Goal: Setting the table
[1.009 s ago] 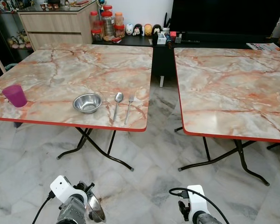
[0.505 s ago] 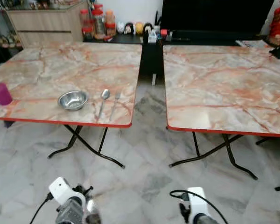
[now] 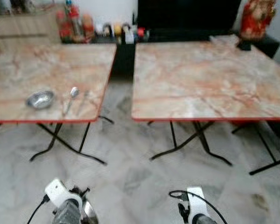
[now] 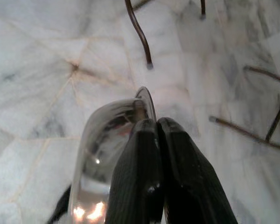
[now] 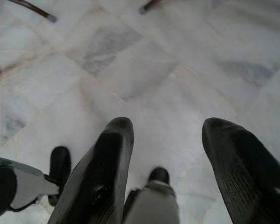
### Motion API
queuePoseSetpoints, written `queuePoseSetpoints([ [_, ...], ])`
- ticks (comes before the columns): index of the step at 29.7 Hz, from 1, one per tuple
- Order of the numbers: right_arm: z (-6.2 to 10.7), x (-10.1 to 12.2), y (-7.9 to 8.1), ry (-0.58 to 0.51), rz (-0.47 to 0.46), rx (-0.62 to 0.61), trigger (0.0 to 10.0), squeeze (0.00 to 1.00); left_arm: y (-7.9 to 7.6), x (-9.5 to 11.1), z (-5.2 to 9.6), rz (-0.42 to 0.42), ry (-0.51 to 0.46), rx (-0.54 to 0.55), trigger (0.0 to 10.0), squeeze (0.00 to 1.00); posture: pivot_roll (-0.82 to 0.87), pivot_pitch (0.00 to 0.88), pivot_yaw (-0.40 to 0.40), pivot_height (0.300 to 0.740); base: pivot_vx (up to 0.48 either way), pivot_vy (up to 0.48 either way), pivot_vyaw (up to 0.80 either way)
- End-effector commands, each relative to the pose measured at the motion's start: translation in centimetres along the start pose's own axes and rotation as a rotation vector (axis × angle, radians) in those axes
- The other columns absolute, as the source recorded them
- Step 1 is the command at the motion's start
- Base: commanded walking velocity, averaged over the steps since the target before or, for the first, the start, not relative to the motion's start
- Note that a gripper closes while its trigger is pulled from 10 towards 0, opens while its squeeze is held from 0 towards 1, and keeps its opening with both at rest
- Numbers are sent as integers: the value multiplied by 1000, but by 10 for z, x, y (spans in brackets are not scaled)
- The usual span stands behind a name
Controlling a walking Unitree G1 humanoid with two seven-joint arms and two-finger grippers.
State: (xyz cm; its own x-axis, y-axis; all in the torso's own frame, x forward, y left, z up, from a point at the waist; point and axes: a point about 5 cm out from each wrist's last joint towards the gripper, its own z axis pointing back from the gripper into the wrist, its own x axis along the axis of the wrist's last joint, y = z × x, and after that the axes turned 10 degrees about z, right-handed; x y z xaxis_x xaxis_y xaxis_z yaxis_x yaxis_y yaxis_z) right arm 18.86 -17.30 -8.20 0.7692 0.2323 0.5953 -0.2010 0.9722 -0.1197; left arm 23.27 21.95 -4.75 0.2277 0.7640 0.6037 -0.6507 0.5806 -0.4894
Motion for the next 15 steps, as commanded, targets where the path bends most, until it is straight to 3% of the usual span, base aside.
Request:
queuePoseSetpoints([
  [1,-1,6,-4,-16,-9,-15,10000,0,-4,1,-1,-22,1,-18,10000,0,-5,0,14,732,0,0,0],
  [12,-2,9,-4,-21,2,-24,10000,0,-8,-6,0,-28,24,-40,10000,0,-14,0,16,732,0,0,0],
  [15,-2,9,-5,-20,2,-29,10000,0,-12,-9,0,-27,29,-52,10000,0,-11,0,10,732,341,0,523],
])
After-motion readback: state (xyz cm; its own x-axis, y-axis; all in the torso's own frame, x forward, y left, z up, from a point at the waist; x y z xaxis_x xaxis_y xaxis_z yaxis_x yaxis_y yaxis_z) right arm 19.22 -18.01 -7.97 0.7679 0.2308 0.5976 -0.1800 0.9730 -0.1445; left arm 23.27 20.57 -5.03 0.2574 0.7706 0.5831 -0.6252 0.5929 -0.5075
